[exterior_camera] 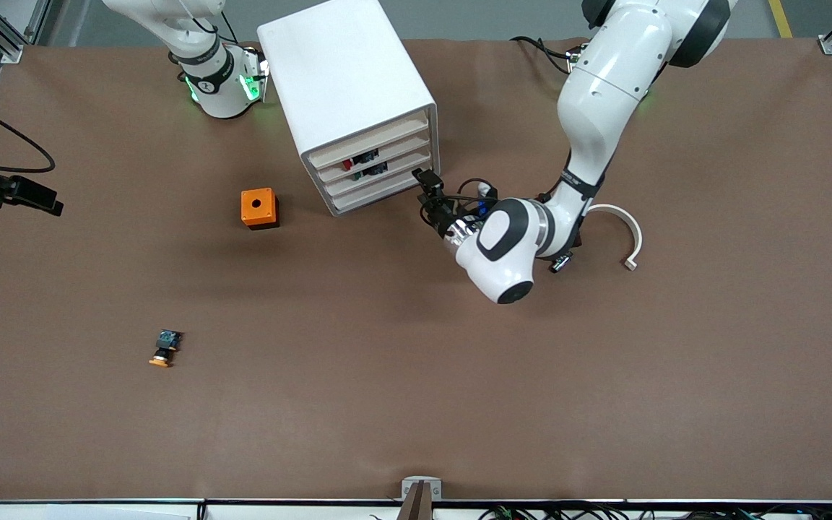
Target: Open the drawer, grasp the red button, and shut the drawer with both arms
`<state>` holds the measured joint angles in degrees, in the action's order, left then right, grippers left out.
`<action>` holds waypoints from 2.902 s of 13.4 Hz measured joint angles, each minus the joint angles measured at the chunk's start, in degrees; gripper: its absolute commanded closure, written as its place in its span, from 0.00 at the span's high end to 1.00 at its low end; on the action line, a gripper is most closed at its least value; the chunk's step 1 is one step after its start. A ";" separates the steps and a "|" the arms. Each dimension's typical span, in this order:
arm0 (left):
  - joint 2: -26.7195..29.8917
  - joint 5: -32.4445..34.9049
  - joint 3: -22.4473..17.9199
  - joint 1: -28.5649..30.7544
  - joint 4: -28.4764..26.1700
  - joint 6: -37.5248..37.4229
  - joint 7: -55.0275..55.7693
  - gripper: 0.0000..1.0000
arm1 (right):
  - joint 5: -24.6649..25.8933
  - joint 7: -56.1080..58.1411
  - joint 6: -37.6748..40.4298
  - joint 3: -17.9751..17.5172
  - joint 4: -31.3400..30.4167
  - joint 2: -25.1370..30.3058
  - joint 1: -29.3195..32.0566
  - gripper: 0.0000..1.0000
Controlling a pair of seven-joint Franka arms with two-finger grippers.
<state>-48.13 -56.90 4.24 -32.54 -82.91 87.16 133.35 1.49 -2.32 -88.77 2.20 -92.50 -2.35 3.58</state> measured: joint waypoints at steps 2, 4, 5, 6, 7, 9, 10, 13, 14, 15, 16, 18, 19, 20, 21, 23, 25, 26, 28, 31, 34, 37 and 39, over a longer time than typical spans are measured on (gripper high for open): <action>-0.25 -1.12 0.26 -1.37 0.00 -0.01 0.73 0.64 | 0.00 0.00 0.12 0.02 -0.01 -0.22 0.12 1.00; -0.42 -2.07 0.40 -2.19 -0.01 -0.21 0.93 0.60 | 0.00 0.00 0.61 0.02 -0.01 -0.26 0.22 1.00; -0.51 -2.38 0.45 -2.54 -0.02 -0.31 0.97 0.55 | 0.00 0.00 0.70 0.03 -0.01 -0.26 0.24 1.00; -0.62 -2.46 0.51 -2.90 -0.02 -0.40 1.03 0.47 | 0.00 0.00 0.73 0.03 -0.01 -0.26 0.24 1.00; -0.77 -2.49 0.56 -3.32 -0.02 -0.46 1.14 0.47 | 0.00 0.00 0.74 0.03 -0.01 -0.26 0.24 1.00; -0.97 -2.54 0.64 -4.23 -0.02 -0.68 1.92 0.40 | 0.00 0.00 0.87 0.03 -0.01 -0.26 0.25 1.00; -1.04 -2.54 0.66 -4.67 -0.03 -0.87 2.02 0.35 | 0.00 0.00 1.08 0.03 -0.01 -0.26 0.25 1.00; -1.40 -2.55 0.67 -5.57 -0.03 -1.19 2.14 0.00 | 0.00 -0.11 1.33 0.03 0.00 -0.26 0.25 1.00; -1.42 -2.56 0.66 -5.49 -0.02 -1.33 2.14 0.00 | 0.00 -0.55 1.45 0.03 0.00 -0.26 0.25 1.00; -1.39 -2.94 0.67 -5.13 0.24 -2.02 2.14 0.00 | 0.00 -1.34 1.72 0.02 0.00 -0.26 0.25 1.00; -1.39 -2.95 0.49 -4.36 0.51 -2.04 2.14 0.00 | 0.00 -2.46 2.00 -0.04 0.00 -0.26 0.25 1.00; -1.38 -2.94 0.23 -0.70 1.01 -2.44 0.73 0.00 | -0.05 -6.14 2.26 -0.41 0.01 -0.26 0.15 1.00; -1.38 -2.93 0.14 1.49 1.39 -2.85 -0.81 0.00 | -0.10 -8.94 2.28 -0.64 0.02 -0.26 -0.28 1.00; -1.43 -2.93 0.05 3.30 1.79 -2.82 -1.94 0.00 | -0.15 -12.53 2.28 -0.91 0.04 -0.26 -1.13 1.00; -1.52 -2.93 0.01 4.64 2.30 -2.63 -2.81 0.00 | -0.25 -16.56 2.28 -1.07 0.06 -0.26 -2.47 1.00; -1.65 -2.93 -0.11 6.13 2.88 -2.27 -4.23 0.00 | -2.35 -25.02 2.27 -1.27 0.10 -0.25 -5.72 1.00; -1.66 -2.93 -0.72 6.59 3.49 -2.11 -4.73 0.01 | -4.62 -32.45 1.88 -1.44 0.10 -0.26 -8.68 1.00; -1.65 -2.93 -1.58 6.63 4.00 -2.10 -5.05 0.02 | -4.99 -35.96 1.25 -1.49 0.09 -0.27 -10.45 1.00; -1.65 -2.94 -2.91 7.01 4.74 -2.14 -6.32 0.52 | -6.47 -42.29 0.00 -1.63 0.00 -0.69 -14.20 1.00; -1.63 -2.94 -3.25 8.95 5.32 -2.53 -8.90 0.94 | -9.23 -51.70 -3.55 -1.73 -0.07 -2.57 -19.64 1.00; -1.47 -2.95 -3.50 11.57 6.13 -3.30 -9.36 0.99 | -9.49 -62.78 -8.62 -1.81 -0.26 -5.18 -25.93 1.00; -0.71 -2.92 -3.68 15.29 7.36 -4.22 -9.38 0.99 | -9.53 -73.60 -15.07 -1.85 -1.16 -7.94 -32.10 1.00; -0.02 -0.88 -4.70 16.50 8.81 -4.56 -10.47 0.99 | -9.55 -81.09 -20.71 -1.87 -2.63 -10.13 -36.53 1.00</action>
<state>-48.14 -57.78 -0.46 -16.04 -74.10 82.60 122.88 -8.06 -83.42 -109.47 0.34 -95.14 -12.48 -32.95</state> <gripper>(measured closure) 0.004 0.000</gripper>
